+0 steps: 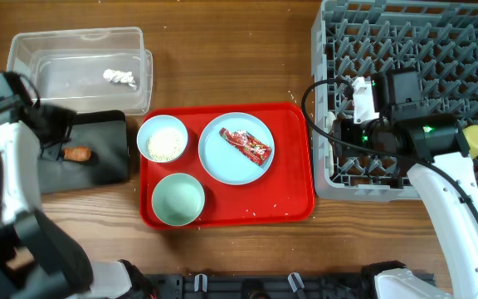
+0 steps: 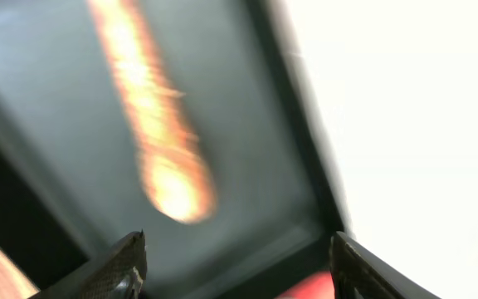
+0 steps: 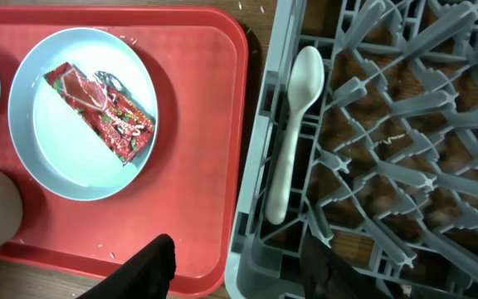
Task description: Sort waste into correct bins and load items into the dishwasher rack
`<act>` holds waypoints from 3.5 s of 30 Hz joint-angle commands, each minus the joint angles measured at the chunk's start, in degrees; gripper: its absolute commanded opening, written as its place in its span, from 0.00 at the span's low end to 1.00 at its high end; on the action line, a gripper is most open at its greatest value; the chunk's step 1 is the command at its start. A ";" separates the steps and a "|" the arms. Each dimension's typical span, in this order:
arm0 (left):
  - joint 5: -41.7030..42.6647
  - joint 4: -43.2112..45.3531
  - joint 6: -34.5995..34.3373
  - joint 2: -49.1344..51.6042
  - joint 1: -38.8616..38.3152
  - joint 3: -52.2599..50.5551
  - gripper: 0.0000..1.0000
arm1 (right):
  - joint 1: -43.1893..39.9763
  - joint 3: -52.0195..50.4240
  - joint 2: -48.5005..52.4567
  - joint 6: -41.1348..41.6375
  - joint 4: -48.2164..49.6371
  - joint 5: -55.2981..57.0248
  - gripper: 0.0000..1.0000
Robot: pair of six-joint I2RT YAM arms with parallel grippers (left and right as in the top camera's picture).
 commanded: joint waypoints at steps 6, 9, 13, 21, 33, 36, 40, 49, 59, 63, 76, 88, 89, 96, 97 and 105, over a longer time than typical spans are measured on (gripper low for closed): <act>3.56 0.63 1.53 -6.82 -31.71 1.53 0.73 | -0.04 0.26 0.44 -0.55 0.50 -0.72 0.51; 3.58 2.27 -3.34 -1.18 -43.23 1.51 0.78 | -0.04 0.26 0.44 -0.57 0.50 -0.72 0.51; 3.82 5.53 -10.78 8.90 -52.76 1.51 0.80 | -0.04 0.26 0.42 -0.57 0.46 -0.72 0.51; 5.09 14.25 -15.30 20.11 -57.46 1.49 0.72 | -0.04 0.26 0.44 -0.59 0.46 -0.72 0.51; 4.63 14.82 -14.71 21.11 -57.66 1.51 0.04 | -0.04 0.26 0.44 -0.57 0.44 -0.72 0.51; 4.57 13.42 -9.81 17.51 -55.56 1.60 0.04 | -0.04 0.26 0.42 -0.57 0.42 -0.72 0.52; 1.84 10.36 0.07 7.32 -49.83 2.36 0.04 | -0.04 0.26 0.44 -0.57 0.44 -0.70 0.51; -4.20 19.39 7.54 -5.46 -24.37 2.34 0.04 | -0.04 0.26 0.42 -0.55 0.44 -0.72 0.51; -3.93 33.81 7.63 8.48 -14.34 2.34 0.52 | -0.04 0.26 0.44 -0.11 0.20 -0.70 0.51; -1.75 33.94 12.59 6.34 -14.29 3.48 0.51 | -0.04 0.26 0.44 -0.09 0.87 -0.72 0.51; 3.78 -4.09 15.30 -7.06 -24.37 3.89 0.55 | -0.04 0.26 0.44 -0.02 0.90 -0.72 0.52; 3.19 -21.35 13.27 -6.10 -44.78 3.67 0.57 | -0.02 0.26 0.44 0.07 0.90 -3.17 0.52; 2.80 -21.31 13.09 -6.10 -45.24 3.67 0.57 | -0.02 0.26 0.55 0.04 1.25 -5.64 0.51; 1.62 -20.65 13.16 -6.10 -40.13 3.69 0.62 | 6.88 0.33 3.74 0.37 3.78 -8.39 0.56; 1.60 -20.65 13.40 -6.10 -38.62 3.69 0.63 | 8.98 0.33 4.72 1.62 4.33 -6.58 0.57; 1.20 -20.79 13.57 -6.12 -22.93 3.69 0.67 | 18.05 0.33 22.47 13.66 16.79 4.31 0.51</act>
